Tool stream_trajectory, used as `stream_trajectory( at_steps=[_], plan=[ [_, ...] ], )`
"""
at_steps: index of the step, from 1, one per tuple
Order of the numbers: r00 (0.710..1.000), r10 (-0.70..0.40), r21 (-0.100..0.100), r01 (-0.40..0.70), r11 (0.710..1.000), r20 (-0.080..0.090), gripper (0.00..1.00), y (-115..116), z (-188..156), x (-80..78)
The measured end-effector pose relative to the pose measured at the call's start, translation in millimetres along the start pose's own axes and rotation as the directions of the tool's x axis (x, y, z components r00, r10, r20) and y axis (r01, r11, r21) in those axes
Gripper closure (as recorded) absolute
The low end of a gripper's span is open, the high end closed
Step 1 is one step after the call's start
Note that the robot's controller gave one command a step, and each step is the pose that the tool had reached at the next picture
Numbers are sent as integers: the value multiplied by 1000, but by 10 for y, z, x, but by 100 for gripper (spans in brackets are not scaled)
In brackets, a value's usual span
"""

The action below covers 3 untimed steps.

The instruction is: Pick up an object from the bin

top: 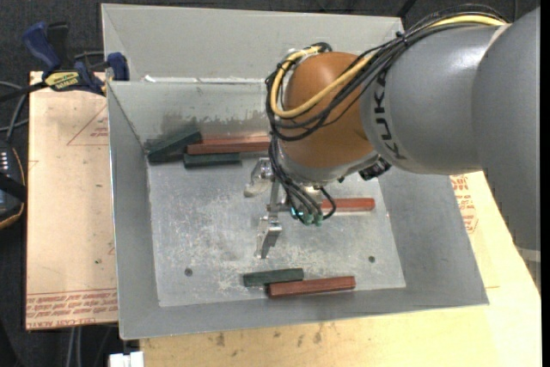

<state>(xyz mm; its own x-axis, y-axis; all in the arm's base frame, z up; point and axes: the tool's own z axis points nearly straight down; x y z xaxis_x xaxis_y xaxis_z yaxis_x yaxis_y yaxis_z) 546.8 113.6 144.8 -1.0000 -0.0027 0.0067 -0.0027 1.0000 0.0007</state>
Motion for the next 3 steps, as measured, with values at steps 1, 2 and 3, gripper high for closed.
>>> stream_trajectory(
  at_steps=[1, 2, 3],
  plan=[
    [1000, 2, -1, -2, 1000, 7, 0, -5, -38, -19],
    [986, -166, -1, 166, 986, 17, 0, -202, 186, 175],
    [945, -327, 7, 327, 945, 25, 100, 222, 631, 486]
  ],
)
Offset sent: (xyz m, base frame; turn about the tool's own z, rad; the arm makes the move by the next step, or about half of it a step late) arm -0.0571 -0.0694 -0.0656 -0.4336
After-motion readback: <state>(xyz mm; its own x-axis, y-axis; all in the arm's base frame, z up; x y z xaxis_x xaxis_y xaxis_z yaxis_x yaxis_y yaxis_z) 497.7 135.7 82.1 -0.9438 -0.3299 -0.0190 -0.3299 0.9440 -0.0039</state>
